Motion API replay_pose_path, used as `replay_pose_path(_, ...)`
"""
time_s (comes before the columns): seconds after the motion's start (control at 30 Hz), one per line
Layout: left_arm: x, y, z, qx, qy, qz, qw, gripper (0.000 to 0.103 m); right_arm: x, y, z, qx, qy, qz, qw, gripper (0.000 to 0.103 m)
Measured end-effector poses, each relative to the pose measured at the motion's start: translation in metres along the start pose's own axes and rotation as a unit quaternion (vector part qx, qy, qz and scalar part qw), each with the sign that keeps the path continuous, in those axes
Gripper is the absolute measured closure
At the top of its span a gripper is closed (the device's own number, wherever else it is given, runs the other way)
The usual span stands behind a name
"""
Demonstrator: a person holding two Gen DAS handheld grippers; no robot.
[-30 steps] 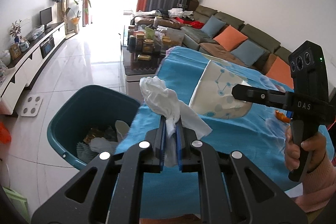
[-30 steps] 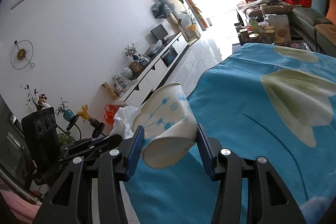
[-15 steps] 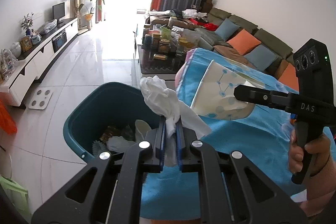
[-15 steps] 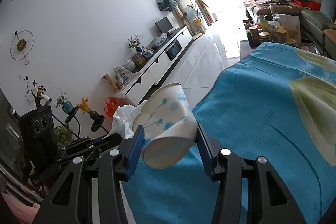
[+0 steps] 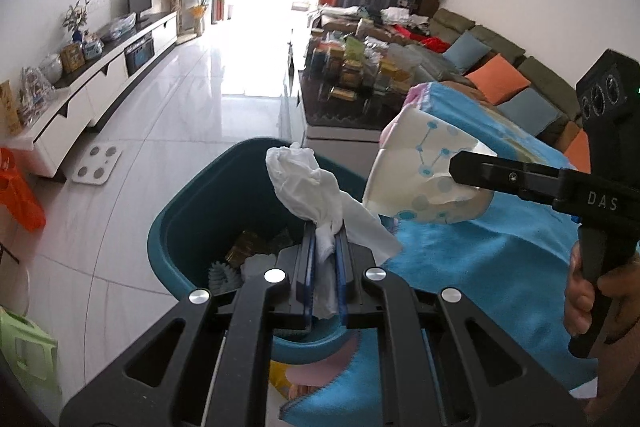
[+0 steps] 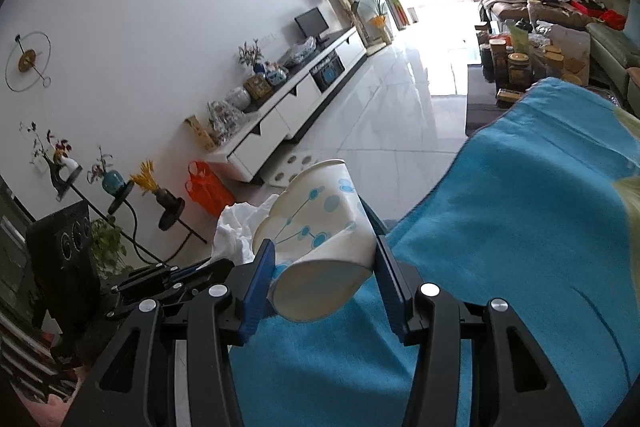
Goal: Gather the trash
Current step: 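Carry the tissue and the paper cup over the teal bin, then open both tools to drop the tissue and cup into the bin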
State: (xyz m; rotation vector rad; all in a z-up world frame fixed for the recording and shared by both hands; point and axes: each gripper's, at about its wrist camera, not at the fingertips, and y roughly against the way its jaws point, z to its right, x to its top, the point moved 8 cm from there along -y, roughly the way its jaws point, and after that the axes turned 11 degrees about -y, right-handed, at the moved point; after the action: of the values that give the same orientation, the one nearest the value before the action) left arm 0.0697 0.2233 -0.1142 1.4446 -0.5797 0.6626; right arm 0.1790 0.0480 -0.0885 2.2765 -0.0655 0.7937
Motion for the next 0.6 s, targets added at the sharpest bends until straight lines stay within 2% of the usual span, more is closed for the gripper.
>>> replay_pose_path(0.27,-0.011,-0.03,-0.016,0.008,0.015,-0.028,0.9995,0.093,-0.001,-0.032,-0.01,-0.024,0.013,-0.029,0.999,0.055)
replay_pose_path(0.53,-0.015,-0.048,-0.023,0.004,0.031,-0.034,0.9989,0.092,-0.001,-0.053,-0.016,-0.026,0.008,-0.05,0.998,0.054)
replay_pose_path(0.57,-0.015,-0.05,-0.024,0.006,0.034,-0.034,0.9988,0.091,-0.002,-0.054,-0.017,-0.025,0.007,-0.051,0.998,0.054)
replay_pose_path(0.6,-0.015,-0.052,-0.025,0.006,0.036,-0.034,0.9987,0.085,-0.002,-0.055,-0.018,-0.024,0.006,-0.051,0.998,0.052)
